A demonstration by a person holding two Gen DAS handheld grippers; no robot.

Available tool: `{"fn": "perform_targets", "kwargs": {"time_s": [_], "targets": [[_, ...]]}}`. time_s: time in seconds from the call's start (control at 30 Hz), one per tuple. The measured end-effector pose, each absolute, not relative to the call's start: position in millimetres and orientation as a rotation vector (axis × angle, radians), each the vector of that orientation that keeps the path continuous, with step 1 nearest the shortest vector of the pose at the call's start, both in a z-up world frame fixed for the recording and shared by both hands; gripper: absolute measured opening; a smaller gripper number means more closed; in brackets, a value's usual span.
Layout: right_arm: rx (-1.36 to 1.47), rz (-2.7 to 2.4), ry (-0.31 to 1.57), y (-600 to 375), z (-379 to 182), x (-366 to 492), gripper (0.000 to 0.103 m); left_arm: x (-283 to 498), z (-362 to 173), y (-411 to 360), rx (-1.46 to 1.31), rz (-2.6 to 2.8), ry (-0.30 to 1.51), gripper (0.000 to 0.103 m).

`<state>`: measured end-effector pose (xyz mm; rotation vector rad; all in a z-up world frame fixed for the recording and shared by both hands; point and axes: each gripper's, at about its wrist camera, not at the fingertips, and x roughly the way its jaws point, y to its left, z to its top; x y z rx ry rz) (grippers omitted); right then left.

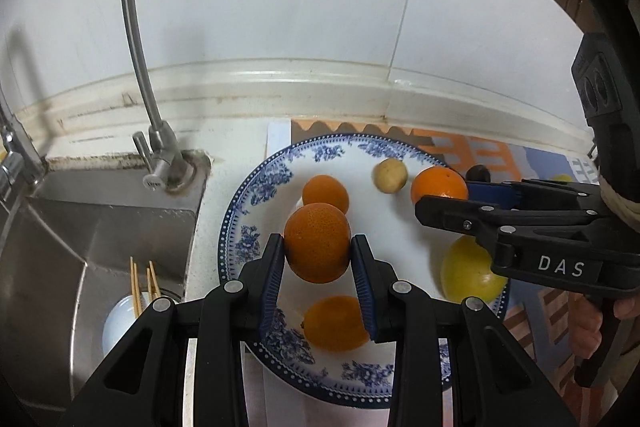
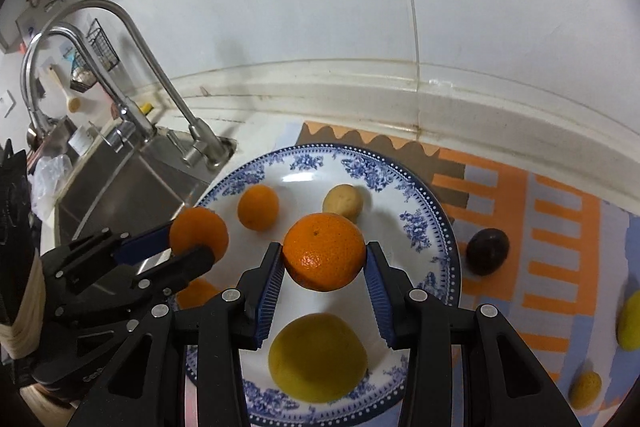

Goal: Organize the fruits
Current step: 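Carry both oranges over the plate and open both grippers to release them, then move the left gripper to a dark plum while the right gripper approaches a small yellow fruit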

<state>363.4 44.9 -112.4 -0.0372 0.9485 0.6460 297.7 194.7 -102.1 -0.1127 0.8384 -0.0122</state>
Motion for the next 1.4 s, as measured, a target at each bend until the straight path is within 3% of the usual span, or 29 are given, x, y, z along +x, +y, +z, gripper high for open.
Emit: {"fn": "perform_targets", "kwargs": {"time_s": [0.17,0.33,0.37,0.47,0.77,0.9,1.1,1.4], "targets": [[-0.046,0.646,0.978,48,-118,368,0.042,301,-105,196,-0.128,-0.012,0.850,0.034],[-0.042,0.645,0.978,47,-117,368,0.047,297,-98,195,-0.117,0.008,0.821,0.046],[-0.037,0.646,0.969,45,-116,367,0.053,295,-96,195,-0.115,0.016,0.819,0.046],[-0.036,0.636,0.922,40,-105,358,0.053,286,-87,194,-0.111,0.023,0.801,0.047],[-0.070,0.559,0.762,13,-59,309,0.053,246,-43,177,-0.101,0.026,0.705,0.062],[-0.061,0.526,0.712,-3,-43,286,0.063,228,-26,165,-0.077,0.014,0.665,0.070],[-0.049,0.464,0.649,-31,-23,252,0.064,199,-5,141,-0.050,-0.019,0.616,0.082],[-0.024,0.387,0.568,-72,-1,207,0.068,174,12,104,-0.001,-0.075,0.562,0.089]]}}
